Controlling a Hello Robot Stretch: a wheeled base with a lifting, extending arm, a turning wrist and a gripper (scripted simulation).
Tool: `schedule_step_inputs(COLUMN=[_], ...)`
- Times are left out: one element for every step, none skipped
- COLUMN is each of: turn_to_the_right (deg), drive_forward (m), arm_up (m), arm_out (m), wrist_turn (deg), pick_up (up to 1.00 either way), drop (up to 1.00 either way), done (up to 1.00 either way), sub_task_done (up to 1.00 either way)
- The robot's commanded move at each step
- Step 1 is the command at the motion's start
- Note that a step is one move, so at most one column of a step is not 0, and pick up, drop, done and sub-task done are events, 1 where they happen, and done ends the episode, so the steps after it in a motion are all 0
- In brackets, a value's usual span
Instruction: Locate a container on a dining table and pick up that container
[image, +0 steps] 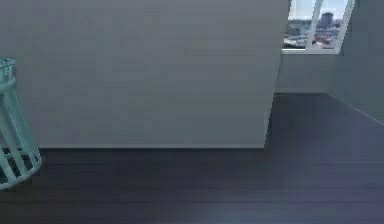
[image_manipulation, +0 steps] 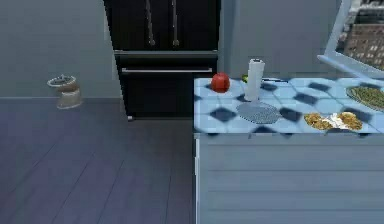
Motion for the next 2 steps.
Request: schedule_step_inputs(turn_to_the_right=[33.0,0.0], drive_forward=[0.0,0.2], arm_up=[0.0,0.0], arm_out=[0.0,0.0], wrist_turn=[0.0,0.0], pick_up=[0.0,0.0], drop=[0.0,0.0], done=[0.0,0.0], sub_task_done=[0.0,0.0])
